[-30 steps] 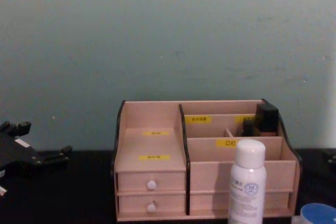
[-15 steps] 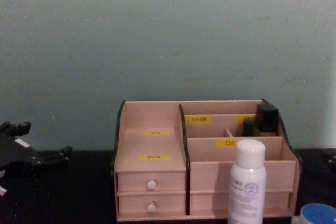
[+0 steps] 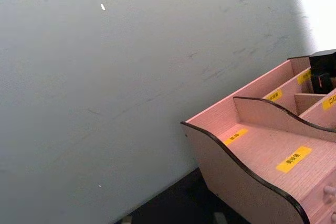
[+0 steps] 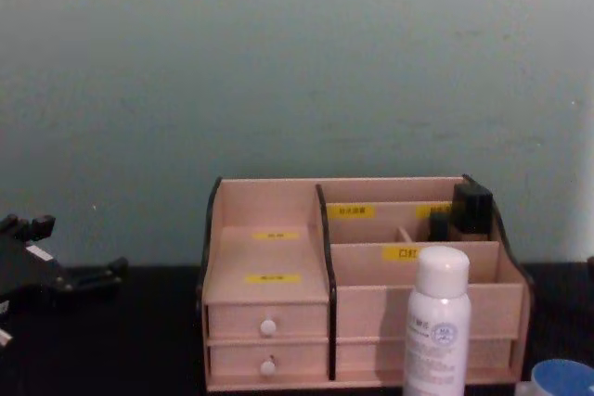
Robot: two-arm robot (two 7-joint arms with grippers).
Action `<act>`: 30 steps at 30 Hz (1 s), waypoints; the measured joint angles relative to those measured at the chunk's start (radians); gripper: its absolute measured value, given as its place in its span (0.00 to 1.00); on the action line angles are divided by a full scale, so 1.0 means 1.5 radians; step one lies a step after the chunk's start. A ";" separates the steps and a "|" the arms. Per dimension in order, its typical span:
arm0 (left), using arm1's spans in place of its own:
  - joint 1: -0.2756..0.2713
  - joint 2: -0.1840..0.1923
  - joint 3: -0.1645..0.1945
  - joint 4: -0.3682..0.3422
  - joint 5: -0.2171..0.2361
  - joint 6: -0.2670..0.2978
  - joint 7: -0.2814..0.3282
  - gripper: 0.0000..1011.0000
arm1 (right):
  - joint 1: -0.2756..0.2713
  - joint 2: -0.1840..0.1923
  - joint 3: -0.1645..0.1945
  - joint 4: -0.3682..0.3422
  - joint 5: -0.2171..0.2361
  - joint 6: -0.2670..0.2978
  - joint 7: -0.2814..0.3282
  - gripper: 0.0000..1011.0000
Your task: Pick up the facial cleanser and watermelon frost from the table and place them into the tiered storage box.
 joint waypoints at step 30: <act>0.000 0.000 0.000 0.000 0.000 0.000 0.000 0.99 | -0.141 0.043 0.055 -0.171 0.069 0.003 0.148 0.99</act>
